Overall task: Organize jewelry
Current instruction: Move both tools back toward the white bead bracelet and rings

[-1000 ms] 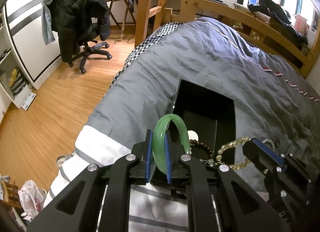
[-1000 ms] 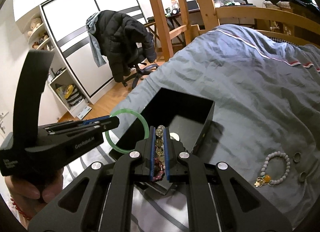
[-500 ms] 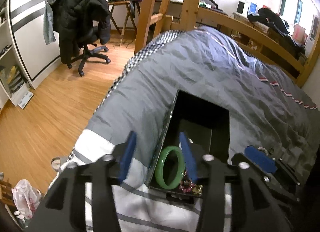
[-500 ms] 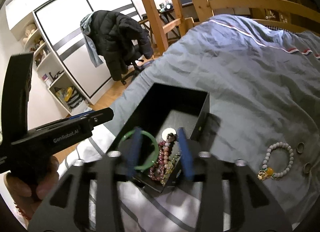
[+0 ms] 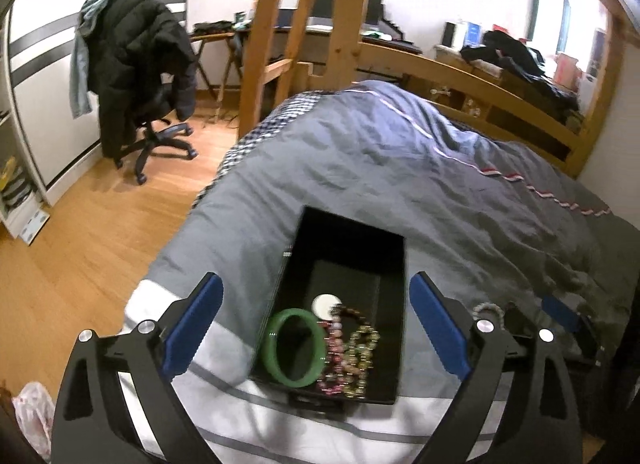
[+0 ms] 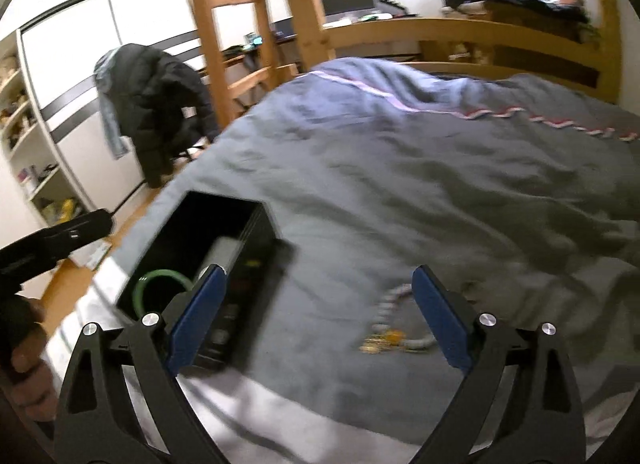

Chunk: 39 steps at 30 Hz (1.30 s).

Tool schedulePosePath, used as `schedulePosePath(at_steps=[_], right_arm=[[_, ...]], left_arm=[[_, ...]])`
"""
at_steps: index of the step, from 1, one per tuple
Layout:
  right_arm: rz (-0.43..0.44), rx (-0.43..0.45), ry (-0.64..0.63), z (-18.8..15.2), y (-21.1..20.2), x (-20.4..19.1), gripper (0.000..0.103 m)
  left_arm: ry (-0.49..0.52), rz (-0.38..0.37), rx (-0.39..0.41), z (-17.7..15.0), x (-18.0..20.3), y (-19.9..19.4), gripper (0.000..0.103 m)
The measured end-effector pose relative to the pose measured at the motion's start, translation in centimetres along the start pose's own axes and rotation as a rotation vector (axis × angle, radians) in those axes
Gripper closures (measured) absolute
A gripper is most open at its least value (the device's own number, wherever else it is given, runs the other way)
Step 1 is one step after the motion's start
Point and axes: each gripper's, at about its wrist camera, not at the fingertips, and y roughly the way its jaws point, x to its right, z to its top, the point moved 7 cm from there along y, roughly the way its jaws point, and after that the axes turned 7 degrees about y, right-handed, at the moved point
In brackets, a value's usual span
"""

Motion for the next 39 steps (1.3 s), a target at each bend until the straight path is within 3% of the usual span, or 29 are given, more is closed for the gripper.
schedulePosePath(at_steps=[10, 15, 21, 23, 29, 35, 37, 39], right_arm=[[-0.118, 0.043, 0.076, 0.2, -2.6, 8.0, 0.01], [-0.139, 0.037, 0.052, -1.0, -2.5, 9.2, 0.01], [-0.141, 0.003, 0.056, -2.9, -1.4, 11.0, 0.01], [-0.13, -0.011, 0.064, -3.4, -0.9, 11.5, 0.015], [-0.087, -0.062, 0.085, -4.2, 1.7, 12.1, 0.039], [-0.074, -0.086, 0.135, -4.3, 3.7, 13.1, 0.053], [-0.06, -0.1, 0.153, -4.5, 4.4, 13.4, 0.064], [-0.056, -0.106, 0.154, -4.7, 4.7, 13.4, 0.066]], left_arm=[[0.081, -0.072, 0.014, -0.6, 6.5, 0.5, 0.01], [0.104, -0.139, 0.015, -1.3, 10.7, 1.7, 0.01], [0.215, -0.151, -0.009, -2.2, 15.6, 5.8, 0.01], [0.23, -0.158, -0.027, -2.5, 16.5, 7.3, 0.011], [0.279, -0.157, -0.127, -4.1, 18.1, 11.0, 0.031], [0.319, -0.155, -0.157, -5.3, 18.8, 12.3, 0.033], [0.318, -0.164, -0.173, -5.5, 18.8, 12.7, 0.042], [0.32, -0.163, -0.201, -5.9, 18.8, 13.5, 0.058]])
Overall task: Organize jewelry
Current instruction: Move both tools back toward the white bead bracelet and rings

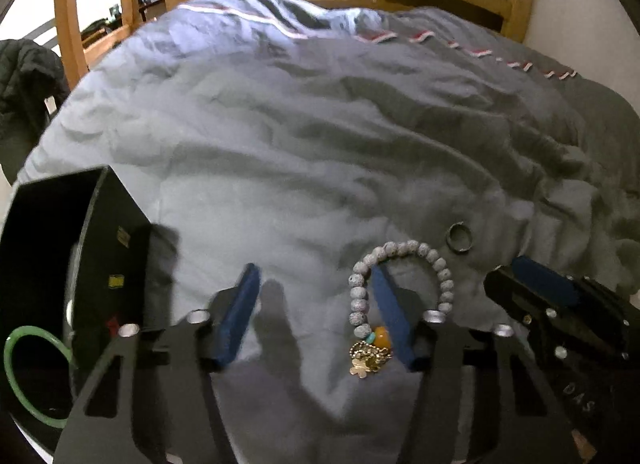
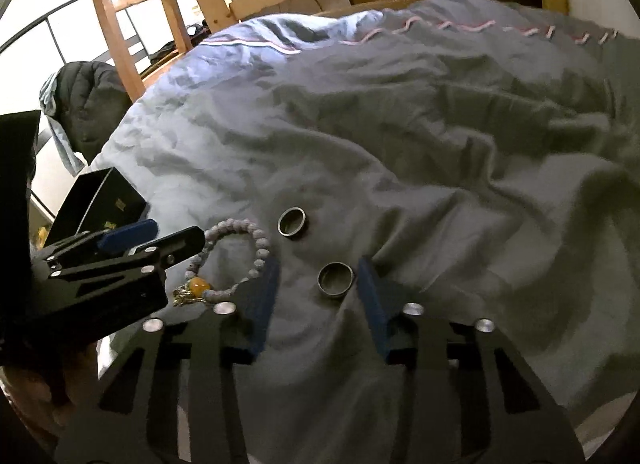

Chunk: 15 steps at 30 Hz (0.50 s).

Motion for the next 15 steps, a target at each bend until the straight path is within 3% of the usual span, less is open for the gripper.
schedulePosePath(at_steps=[2, 4, 6, 9, 12, 15], right_arm=[[0.004, -0.007, -0.015, -0.2, 0.2, -0.3, 0.073], [0.001, -0.015, -0.025, -0.4, 0.6, -0.4, 0.073], [-0.015, -0.029, -0.022, -0.6, 0.9, -0.2, 0.073], [-0.017, -0.033, -0.016, -0.6, 1.1, -0.1, 0.073], [-0.006, -0.033, -0.01, -0.6, 1.2, -0.1, 0.074], [0.003, -0.029, 0.021, -0.5, 1.1, 0.4, 0.082]], left_arm=[[-0.002, -0.008, -0.021, -0.2, 0.0, 0.6, 0.065], [-0.001, -0.015, -0.022, -0.3, 0.2, 0.7, 0.072], [0.007, -0.031, -0.024, -0.4, 0.5, 0.6, 0.086], [0.019, -0.027, -0.025, -0.5, 0.8, 0.5, 0.095], [0.013, -0.028, -0.027, -0.6, 0.8, 0.3, 0.098], [-0.011, -0.031, -0.028, -0.4, 0.3, 0.3, 0.1]])
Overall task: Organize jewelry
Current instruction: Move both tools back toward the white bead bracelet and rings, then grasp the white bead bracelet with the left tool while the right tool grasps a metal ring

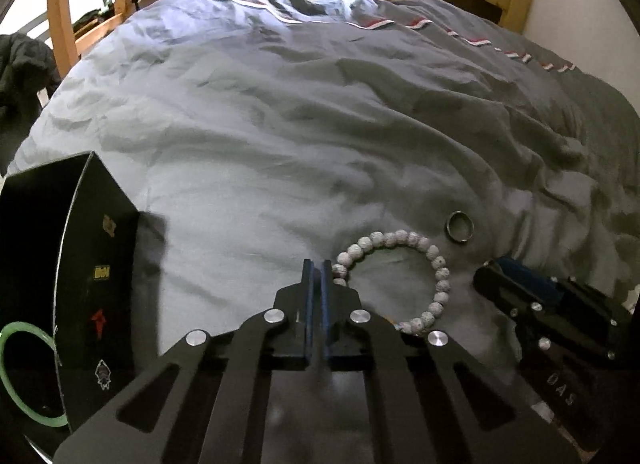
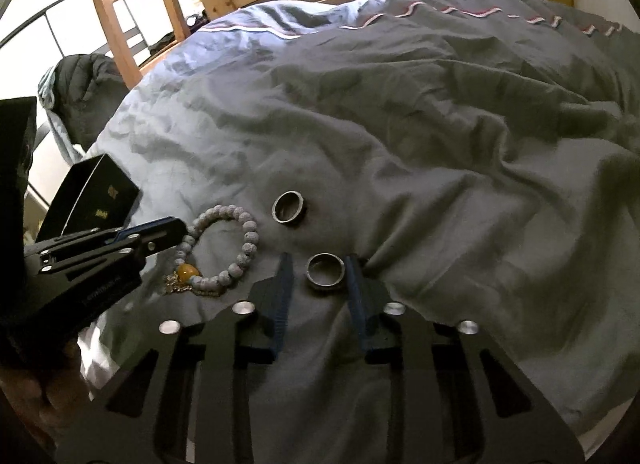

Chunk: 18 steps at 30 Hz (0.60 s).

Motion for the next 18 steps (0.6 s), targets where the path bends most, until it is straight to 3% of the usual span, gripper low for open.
schedulePosePath(at_steps=[5, 7, 8, 9, 10, 11, 12, 13, 15, 18], right_arm=[[0.005, -0.003, 0.007, 0.0, 0.1, 0.2, 0.082], [0.004, -0.004, 0.006, -0.1, 0.2, 0.2, 0.082], [0.004, -0.005, 0.006, -0.1, 0.2, 0.2, 0.082], [0.004, -0.005, 0.006, -0.1, 0.2, 0.2, 0.082], [0.003, -0.004, 0.005, -0.1, 0.2, 0.2, 0.082], [0.002, -0.003, 0.004, -0.1, 0.2, 0.2, 0.082], [0.002, -0.003, 0.003, -0.1, 0.2, 0.3, 0.082], [0.003, -0.004, 0.004, -0.1, 0.2, 0.3, 0.082], [0.006, -0.005, 0.006, -0.1, 0.2, 0.3, 0.082], [0.007, -0.004, 0.007, -0.2, 0.2, 0.3, 0.082]], left_arm=[[-0.043, -0.064, 0.005, 0.1, -0.3, -0.3, 0.097], [-0.053, -0.101, 0.004, 0.1, 0.0, -0.4, 0.065], [-0.05, -0.091, 0.023, 0.2, 0.1, -0.6, 0.034], [-0.038, -0.061, 0.049, 0.4, 0.1, -0.8, 0.031], [-0.011, -0.036, 0.051, 0.5, 0.4, -0.7, 0.032], [-0.001, -0.038, 0.042, 0.4, 0.7, -0.5, 0.049], [0.004, -0.044, 0.017, 0.2, 0.9, 0.0, 0.077], [0.003, -0.027, -0.024, -0.2, 0.9, 1.0, 0.086], [0.003, 0.001, -0.031, -0.4, 0.6, 1.5, 0.094], [-0.017, -0.015, -0.017, 0.0, 0.3, 1.0, 0.095]])
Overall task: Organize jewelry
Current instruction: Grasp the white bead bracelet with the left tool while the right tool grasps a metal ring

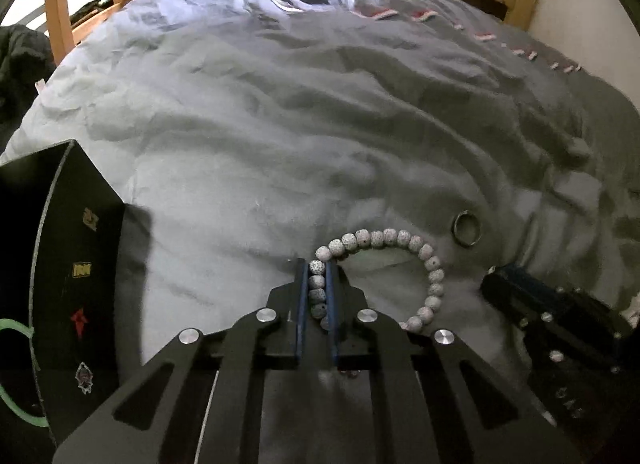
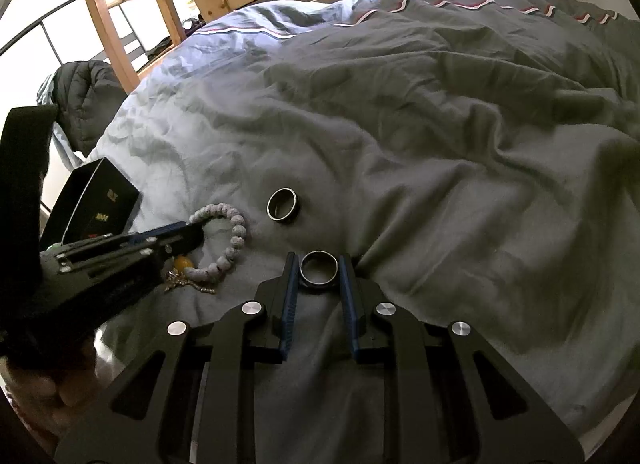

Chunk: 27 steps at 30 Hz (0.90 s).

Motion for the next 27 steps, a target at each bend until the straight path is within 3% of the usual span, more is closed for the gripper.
schedulePosePath(at_steps=[11, 17, 27], right_arm=[[0.004, 0.061, -0.021, 0.1, -1.5, -0.5, 0.082], [-0.001, 0.091, -0.042, 0.2, -3.1, -1.1, 0.082], [-0.061, -0.002, -0.097, -0.1, -0.1, -1.4, 0.081]], left_arm=[[-0.077, -0.02, 0.139, 1.8, -1.9, -5.3, 0.095], [-0.076, -0.027, 0.162, 1.9, -1.6, -6.7, 0.095], [-0.056, -0.028, 0.169, 1.5, -0.7, -7.6, 0.095]])
